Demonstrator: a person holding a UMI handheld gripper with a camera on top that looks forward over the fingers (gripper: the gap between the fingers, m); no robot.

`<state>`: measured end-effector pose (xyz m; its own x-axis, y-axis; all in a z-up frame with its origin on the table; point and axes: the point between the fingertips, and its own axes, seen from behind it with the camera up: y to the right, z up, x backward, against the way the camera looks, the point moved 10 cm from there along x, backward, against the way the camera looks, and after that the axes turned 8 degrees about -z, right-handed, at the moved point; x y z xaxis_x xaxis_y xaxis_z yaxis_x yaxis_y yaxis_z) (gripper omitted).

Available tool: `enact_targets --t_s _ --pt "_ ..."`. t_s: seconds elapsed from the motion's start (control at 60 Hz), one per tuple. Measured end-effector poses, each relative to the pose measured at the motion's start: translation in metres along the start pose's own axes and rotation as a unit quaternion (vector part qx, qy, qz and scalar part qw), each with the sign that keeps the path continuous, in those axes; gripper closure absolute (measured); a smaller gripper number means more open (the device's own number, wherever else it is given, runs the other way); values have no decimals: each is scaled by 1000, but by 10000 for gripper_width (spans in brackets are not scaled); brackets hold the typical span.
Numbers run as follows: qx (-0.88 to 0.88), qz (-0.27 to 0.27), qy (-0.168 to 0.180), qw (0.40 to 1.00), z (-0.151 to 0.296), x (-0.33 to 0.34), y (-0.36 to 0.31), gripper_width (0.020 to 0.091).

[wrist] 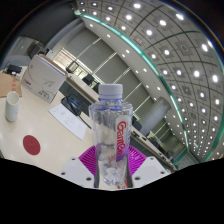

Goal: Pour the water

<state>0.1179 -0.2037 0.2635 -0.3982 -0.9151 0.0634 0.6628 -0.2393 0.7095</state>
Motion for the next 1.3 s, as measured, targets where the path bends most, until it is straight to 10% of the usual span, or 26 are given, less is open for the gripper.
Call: enact_targets --t_s 0.283,0.717,1.0,1.3 --pt "265 -44 130 954 141 10 -94 733" --pt "619 -75 278 731 162 12 -232 732" --pt "616 -54 254 744 156 4 -235 735" --pt "319 49 148 935 158 15 -178 733"
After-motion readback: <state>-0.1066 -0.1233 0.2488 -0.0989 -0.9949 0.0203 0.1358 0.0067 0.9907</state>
